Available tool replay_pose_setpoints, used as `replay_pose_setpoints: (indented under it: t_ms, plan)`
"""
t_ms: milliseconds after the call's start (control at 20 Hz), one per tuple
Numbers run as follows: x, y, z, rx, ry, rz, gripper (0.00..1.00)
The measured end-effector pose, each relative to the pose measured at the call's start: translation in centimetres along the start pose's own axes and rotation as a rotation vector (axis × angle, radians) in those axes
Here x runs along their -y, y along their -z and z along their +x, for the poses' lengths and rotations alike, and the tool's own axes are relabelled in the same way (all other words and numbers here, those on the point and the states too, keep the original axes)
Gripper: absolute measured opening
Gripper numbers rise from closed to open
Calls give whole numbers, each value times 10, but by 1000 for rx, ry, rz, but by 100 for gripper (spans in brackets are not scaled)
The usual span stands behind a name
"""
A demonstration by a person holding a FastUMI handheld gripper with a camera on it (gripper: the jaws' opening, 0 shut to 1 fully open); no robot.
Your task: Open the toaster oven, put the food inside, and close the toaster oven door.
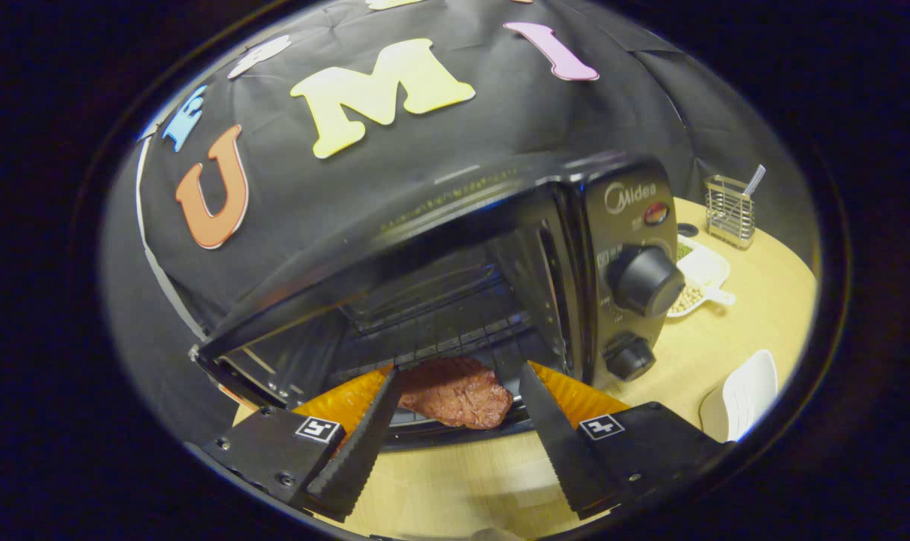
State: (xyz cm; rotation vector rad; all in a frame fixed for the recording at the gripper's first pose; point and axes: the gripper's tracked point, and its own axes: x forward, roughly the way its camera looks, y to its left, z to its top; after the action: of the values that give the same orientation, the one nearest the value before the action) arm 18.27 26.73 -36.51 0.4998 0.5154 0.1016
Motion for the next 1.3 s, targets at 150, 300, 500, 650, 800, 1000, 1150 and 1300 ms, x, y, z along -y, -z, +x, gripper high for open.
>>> replay_pose_setpoints:
  t_ms: [150,300,500,650,800,1000,1150,1300]
  plan:
    - [4,-10,-16,21,-19,40,100]
    - [19,-11,-40,18,-20,38,100]
    - [38,3,-83,-6,-23,-25,100]
    - [46,25,-114,-36,-24,-105,100]
    - [52,53,-135,-73,-25,-196,100]
    - [52,90,-152,-126,-27,-312,100]
    - [51,114,-162,-153,-25,-378,100]
    - [50,140,-163,-193,-14,-404,100]
